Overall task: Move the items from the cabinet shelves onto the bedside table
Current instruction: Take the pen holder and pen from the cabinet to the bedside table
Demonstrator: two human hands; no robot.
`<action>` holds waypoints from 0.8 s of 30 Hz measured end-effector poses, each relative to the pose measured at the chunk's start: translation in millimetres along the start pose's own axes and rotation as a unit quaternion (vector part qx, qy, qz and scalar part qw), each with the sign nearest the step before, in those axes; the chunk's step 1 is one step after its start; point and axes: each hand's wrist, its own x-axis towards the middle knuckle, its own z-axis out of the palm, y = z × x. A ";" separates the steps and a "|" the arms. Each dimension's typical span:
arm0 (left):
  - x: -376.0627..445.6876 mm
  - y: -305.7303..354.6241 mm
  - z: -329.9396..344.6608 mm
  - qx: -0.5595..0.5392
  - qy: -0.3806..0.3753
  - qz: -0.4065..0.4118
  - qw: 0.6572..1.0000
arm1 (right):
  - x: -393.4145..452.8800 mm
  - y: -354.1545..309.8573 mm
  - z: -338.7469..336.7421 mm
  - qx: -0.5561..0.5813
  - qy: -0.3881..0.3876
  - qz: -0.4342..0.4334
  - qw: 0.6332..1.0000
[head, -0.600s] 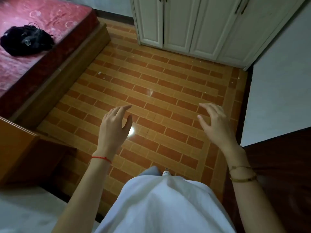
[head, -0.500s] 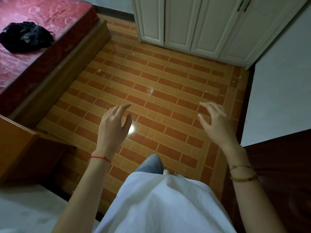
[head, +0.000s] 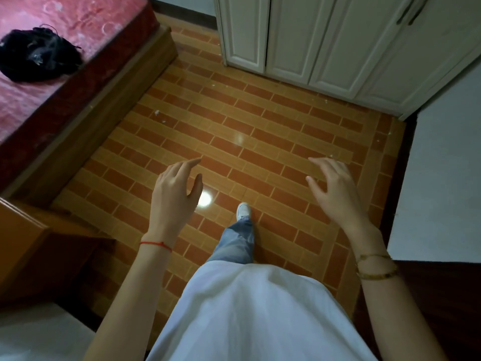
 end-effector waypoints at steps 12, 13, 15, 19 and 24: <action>239.0 -34.7 13.4 0.020 -0.006 0.031 0.999 | 236.0 -18.4 -8.7 0.000 0.022 -0.004 1.000; 255.9 -35.6 15.2 0.019 -0.009 0.031 0.999 | 250.9 -17.1 -9.4 0.001 0.023 -0.002 1.000; 287.7 -36.8 20.8 0.016 -0.014 0.030 0.999 | 278.9 -11.8 -9.8 0.002 0.021 0.004 1.000; 351.4 -41.0 41.6 0.018 -0.026 0.025 0.999 | 335.9 3.8 -9.6 0.010 0.014 0.024 1.000; 440.2 -37.8 76.4 0.020 -0.030 0.021 0.999 | 422.9 34.2 -9.1 0.019 0.011 0.038 0.999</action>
